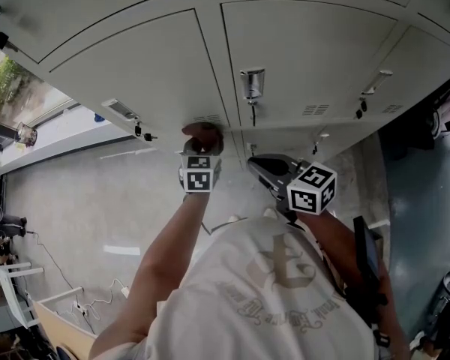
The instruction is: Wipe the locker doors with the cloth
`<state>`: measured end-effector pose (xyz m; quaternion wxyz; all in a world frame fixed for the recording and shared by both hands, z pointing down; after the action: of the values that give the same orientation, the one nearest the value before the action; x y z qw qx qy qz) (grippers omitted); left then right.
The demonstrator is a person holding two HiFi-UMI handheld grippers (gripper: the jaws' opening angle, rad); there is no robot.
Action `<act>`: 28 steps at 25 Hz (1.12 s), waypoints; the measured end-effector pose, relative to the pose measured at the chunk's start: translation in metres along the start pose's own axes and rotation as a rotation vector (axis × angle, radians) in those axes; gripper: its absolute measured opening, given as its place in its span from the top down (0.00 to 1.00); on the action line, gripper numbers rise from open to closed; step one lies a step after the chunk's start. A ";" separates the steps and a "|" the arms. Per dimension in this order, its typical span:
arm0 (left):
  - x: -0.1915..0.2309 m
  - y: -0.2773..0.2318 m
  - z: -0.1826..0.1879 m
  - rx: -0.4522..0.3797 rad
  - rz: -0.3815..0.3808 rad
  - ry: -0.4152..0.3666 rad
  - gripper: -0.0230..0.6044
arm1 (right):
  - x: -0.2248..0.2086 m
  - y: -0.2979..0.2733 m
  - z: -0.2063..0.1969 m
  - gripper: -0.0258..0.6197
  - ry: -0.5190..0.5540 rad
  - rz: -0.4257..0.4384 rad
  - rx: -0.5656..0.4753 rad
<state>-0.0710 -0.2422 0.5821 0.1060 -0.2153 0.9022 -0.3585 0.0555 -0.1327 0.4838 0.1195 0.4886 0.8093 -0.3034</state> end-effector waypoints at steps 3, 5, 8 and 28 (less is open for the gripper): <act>0.001 -0.002 0.004 0.011 -0.001 -0.019 0.83 | -0.006 -0.003 0.003 0.95 0.014 0.006 -0.015; 0.010 0.011 0.016 -0.004 0.035 -0.032 0.83 | -0.007 -0.011 0.010 0.95 0.037 0.030 -0.021; -0.016 0.016 0.032 -0.039 -0.006 -0.029 0.83 | -0.012 0.002 0.002 0.95 0.034 0.038 0.015; -0.087 0.088 -0.032 -0.243 -0.187 0.110 0.83 | -0.011 0.020 -0.021 0.95 0.170 0.077 0.037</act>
<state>-0.0325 -0.1257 0.5475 -0.0043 -0.2894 0.9195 -0.2661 0.0807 -0.1211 0.4981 0.0530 0.5455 0.7914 -0.2707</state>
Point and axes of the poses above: the fingertips, and each gripper's own axes: y backward along the fingers, x to its left, z out of its top, the point moved 3 cm from there along y, backward along the fingers, and after that the axes turned 13 degrees about x, right-handed, at the moved point
